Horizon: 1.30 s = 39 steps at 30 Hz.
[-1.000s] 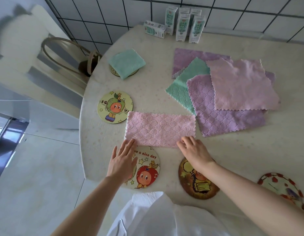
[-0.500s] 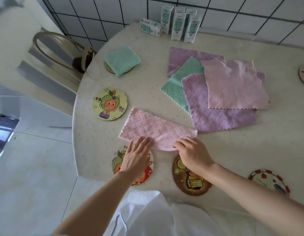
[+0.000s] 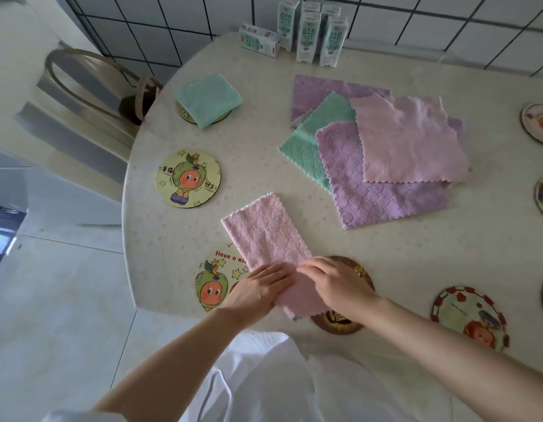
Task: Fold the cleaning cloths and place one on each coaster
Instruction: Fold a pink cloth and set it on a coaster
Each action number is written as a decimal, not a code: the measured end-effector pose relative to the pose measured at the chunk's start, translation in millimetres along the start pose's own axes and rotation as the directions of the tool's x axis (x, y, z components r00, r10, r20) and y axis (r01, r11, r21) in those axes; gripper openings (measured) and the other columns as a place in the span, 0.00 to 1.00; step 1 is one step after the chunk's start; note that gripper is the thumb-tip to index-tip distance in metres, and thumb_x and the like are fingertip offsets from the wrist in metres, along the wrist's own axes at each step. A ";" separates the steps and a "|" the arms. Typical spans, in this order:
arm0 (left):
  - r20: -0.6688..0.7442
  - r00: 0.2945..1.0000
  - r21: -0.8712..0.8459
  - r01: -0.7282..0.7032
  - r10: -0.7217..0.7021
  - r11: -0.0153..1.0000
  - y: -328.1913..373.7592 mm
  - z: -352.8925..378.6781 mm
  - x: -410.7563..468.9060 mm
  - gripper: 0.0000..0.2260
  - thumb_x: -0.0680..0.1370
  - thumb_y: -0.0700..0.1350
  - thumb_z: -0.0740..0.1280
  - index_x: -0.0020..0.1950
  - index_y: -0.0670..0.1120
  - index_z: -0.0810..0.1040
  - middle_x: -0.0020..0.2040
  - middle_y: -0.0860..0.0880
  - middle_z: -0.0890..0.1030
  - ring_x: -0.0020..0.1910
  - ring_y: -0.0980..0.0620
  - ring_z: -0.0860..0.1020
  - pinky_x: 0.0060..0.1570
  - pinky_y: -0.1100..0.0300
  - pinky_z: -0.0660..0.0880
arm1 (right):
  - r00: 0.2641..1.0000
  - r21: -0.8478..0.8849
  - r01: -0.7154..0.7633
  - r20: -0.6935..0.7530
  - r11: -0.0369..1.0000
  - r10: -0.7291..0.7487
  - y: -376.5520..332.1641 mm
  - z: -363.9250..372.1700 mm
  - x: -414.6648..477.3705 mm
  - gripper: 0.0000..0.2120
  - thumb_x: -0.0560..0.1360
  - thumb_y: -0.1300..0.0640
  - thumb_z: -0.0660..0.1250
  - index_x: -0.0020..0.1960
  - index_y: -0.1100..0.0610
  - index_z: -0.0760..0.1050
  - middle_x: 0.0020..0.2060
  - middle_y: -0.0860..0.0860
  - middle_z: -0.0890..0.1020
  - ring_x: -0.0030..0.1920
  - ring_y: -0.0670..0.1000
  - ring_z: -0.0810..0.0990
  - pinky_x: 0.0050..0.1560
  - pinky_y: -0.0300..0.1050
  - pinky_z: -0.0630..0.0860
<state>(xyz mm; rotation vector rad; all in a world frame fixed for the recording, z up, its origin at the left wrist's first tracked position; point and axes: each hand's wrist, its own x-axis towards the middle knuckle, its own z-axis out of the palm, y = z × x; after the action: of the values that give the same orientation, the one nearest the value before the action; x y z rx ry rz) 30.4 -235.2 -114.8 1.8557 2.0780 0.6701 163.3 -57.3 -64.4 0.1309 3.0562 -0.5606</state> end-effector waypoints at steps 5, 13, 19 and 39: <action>0.012 1.000 0.013 0.025 -0.026 1.000 -2.2 -10.9 -24.0 0.23 0.71 0.39 0.74 0.65 0.45 0.76 0.64 0.45 0.78 0.67 0.48 0.73 0.65 0.50 0.71 | 0.971 -0.088 0.147 0.201 0.985 -0.127 13.5 3.5 5.4 0.40 0.61 0.79 0.65 0.71 0.57 0.67 0.69 0.57 0.70 0.68 0.56 0.71 0.63 0.48 0.71; -0.001 0.982 -0.121 0.185 -0.187 0.975 -0.1 -22.5 -40.9 0.23 0.71 0.36 0.72 0.65 0.46 0.76 0.64 0.49 0.78 0.64 0.52 0.75 0.62 0.56 0.74 | 0.937 -0.143 0.280 0.255 0.949 -0.238 25.6 14.9 0.8 0.33 0.62 0.71 0.68 0.66 0.55 0.72 0.64 0.53 0.76 0.64 0.54 0.75 0.59 0.46 0.75; 0.100 0.821 -0.344 0.559 -0.562 0.755 5.4 -42.6 -22.6 0.12 0.76 0.38 0.68 0.57 0.48 0.80 0.44 0.51 0.84 0.33 0.57 0.80 0.32 0.63 0.77 | 0.964 0.069 0.089 0.245 0.994 -0.104 26.9 15.4 8.9 0.31 0.71 0.54 0.72 0.71 0.53 0.66 0.61 0.47 0.76 0.62 0.48 0.72 0.62 0.45 0.72; 0.243 0.379 -0.723 0.684 -0.893 0.093 -37.3 -54.4 26.0 0.06 0.80 0.47 0.60 0.50 0.45 0.73 0.48 0.44 0.81 0.43 0.42 0.83 0.34 0.41 0.81 | 0.792 0.337 -0.610 0.230 0.717 0.566 19.0 19.2 79.4 0.15 0.78 0.50 0.61 0.40 0.61 0.68 0.25 0.53 0.71 0.28 0.54 0.70 0.30 0.47 0.60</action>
<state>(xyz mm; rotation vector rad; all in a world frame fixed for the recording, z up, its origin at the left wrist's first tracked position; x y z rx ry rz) -32.2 -220.7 -84.7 -0.0198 2.0236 1.1822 86.2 -40.3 -92.8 1.0086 2.5114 -1.0577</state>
